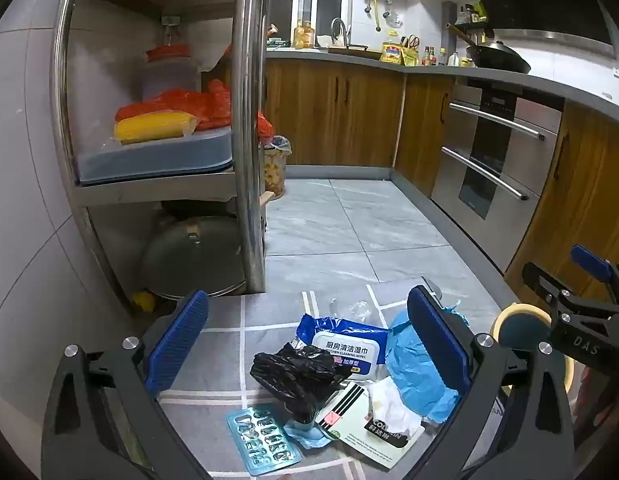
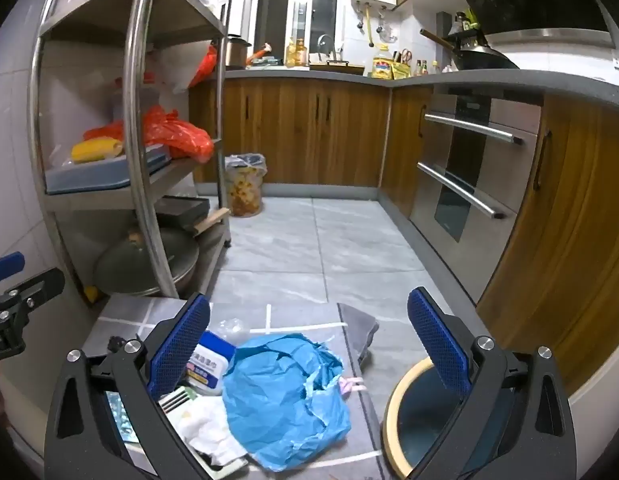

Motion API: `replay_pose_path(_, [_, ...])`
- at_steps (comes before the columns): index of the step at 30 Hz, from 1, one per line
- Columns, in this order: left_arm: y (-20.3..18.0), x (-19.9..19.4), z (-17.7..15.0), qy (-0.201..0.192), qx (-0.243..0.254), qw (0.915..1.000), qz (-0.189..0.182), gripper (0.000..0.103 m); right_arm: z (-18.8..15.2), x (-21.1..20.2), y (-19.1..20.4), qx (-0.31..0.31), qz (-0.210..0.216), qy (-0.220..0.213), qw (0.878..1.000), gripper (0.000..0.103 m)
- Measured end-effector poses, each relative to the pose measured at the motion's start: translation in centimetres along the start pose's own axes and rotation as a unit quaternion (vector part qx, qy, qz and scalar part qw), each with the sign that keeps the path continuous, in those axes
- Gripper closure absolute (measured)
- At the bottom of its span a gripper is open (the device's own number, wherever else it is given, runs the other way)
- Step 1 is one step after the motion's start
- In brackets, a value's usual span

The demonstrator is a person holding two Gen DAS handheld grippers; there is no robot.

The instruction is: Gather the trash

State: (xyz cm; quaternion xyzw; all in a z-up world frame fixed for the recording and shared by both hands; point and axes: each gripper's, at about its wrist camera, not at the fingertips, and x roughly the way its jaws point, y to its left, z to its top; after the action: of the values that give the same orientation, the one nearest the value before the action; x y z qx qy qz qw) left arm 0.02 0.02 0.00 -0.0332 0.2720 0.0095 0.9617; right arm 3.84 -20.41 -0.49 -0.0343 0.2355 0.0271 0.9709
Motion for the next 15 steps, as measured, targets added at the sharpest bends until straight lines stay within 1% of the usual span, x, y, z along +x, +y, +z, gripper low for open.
replay_pose_path(4, [-0.1, -0.1, -0.1, -0.006, 0.007, 0.9999, 0.003, 0.005, 0.0, 0.0, -0.1, 0.008, -0.003, 0.004, 1.0, 0.005])
replay_pose_path(7, [-0.3, -0.5, 0.4, -0.006, 0.014, 0.9999, 0.005, 0.005, 0.0, 0.3, -1.0, 0.016, -0.005, 0.008, 1.0, 0.005])
replay_pose_path(8, [-0.2, -0.5, 0.4, -0.005, 0.016, 0.9998, 0.005, 0.005, 0.0, -0.4, -0.8, 0.015, -0.007, 0.004, 1.0, 0.005])
replay_pose_path(15, [-0.5, -0.7, 0.3, -0.006, 0.022, 0.9997, 0.009, 0.005, 0.0, -0.5, -1.2, 0.019, -0.007, 0.003, 1.0, 0.005])
